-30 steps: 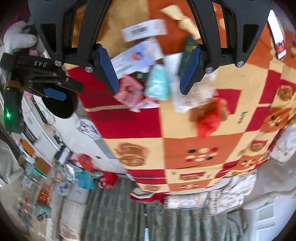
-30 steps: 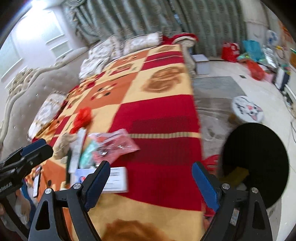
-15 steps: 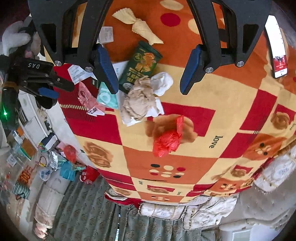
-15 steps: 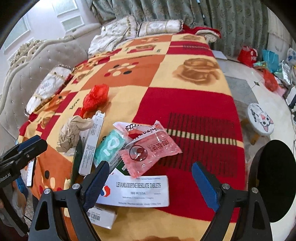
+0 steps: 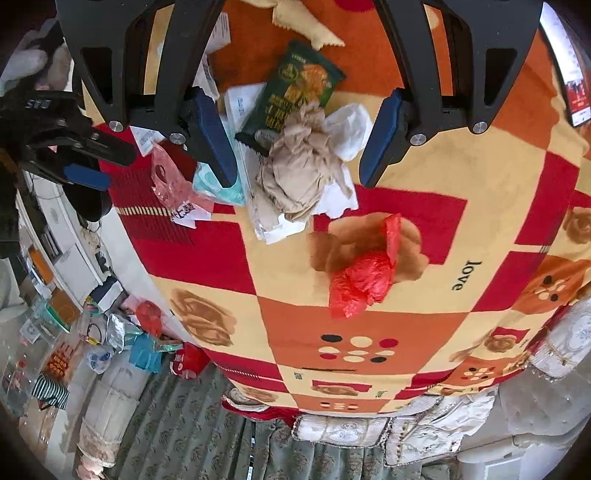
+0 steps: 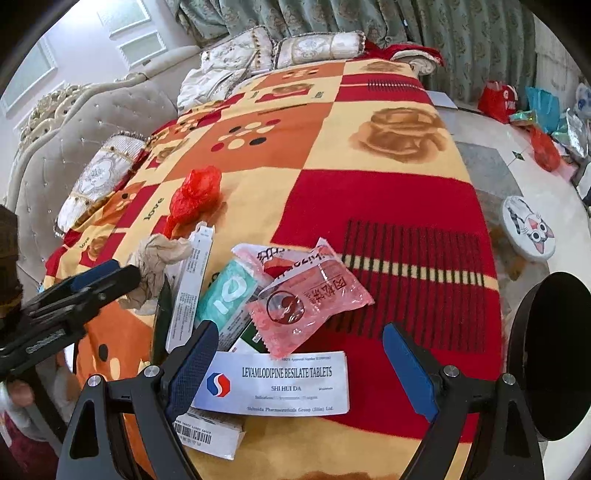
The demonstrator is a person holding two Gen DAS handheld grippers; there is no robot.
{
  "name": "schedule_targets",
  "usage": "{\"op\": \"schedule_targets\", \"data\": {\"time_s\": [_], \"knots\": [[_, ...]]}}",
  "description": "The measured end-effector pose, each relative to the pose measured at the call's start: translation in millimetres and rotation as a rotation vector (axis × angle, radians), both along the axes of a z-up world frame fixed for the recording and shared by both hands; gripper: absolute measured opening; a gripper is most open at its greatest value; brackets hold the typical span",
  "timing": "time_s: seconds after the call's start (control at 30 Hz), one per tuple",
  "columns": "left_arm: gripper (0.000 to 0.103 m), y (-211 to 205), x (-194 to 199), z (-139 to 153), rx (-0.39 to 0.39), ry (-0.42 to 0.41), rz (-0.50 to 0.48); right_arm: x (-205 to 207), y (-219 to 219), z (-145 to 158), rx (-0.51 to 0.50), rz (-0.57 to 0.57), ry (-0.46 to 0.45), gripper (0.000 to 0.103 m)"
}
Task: Collect trash
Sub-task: 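Return to the blanket and grasp the crumpled beige paper with the left tool, then grasp the pink snack packet with the right tool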
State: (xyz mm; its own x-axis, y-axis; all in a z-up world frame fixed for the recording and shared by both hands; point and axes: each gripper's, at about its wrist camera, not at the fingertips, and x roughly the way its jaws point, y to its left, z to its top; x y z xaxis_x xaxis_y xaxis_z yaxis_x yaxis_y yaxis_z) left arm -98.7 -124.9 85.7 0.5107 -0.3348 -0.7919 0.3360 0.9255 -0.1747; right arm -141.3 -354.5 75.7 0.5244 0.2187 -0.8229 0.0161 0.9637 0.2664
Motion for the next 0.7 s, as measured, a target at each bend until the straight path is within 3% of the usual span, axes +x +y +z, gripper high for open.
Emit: {"op": "schedule_targets", "data": {"time_s": [0.03,0.07,0.1,0.13,0.33,0.5,0.7], "knots": [[0.067,-1,3,-3,-0.006,0.011,-0.006,1,-2,-1,0.003,-0.004,0.004,0.089],[0.058,-1,5,-6,-0.016,0.02,-0.013,2,-2,-2,0.003,-0.005,0.007,0.089],[0.049,-1,7,-8,-0.03,0.03,-0.019,3,-3,-3,0.0,-0.006,0.012,0.089],[0.032,0,9,-9,-0.034,0.046,-0.023,4,-3,-5,-0.01,-0.008,0.023,0.089],[0.03,21,5,8,-0.098,0.022,0.0,10,-20,-14,-0.065,-0.074,0.063,0.089],[0.03,42,2,28,-0.128,-0.023,0.042,18,-38,-23,0.09,-0.128,0.101,0.089],[0.03,51,-2,30,-0.139,-0.032,0.063,34,-26,-32,0.169,-0.15,0.143,0.089]]}}
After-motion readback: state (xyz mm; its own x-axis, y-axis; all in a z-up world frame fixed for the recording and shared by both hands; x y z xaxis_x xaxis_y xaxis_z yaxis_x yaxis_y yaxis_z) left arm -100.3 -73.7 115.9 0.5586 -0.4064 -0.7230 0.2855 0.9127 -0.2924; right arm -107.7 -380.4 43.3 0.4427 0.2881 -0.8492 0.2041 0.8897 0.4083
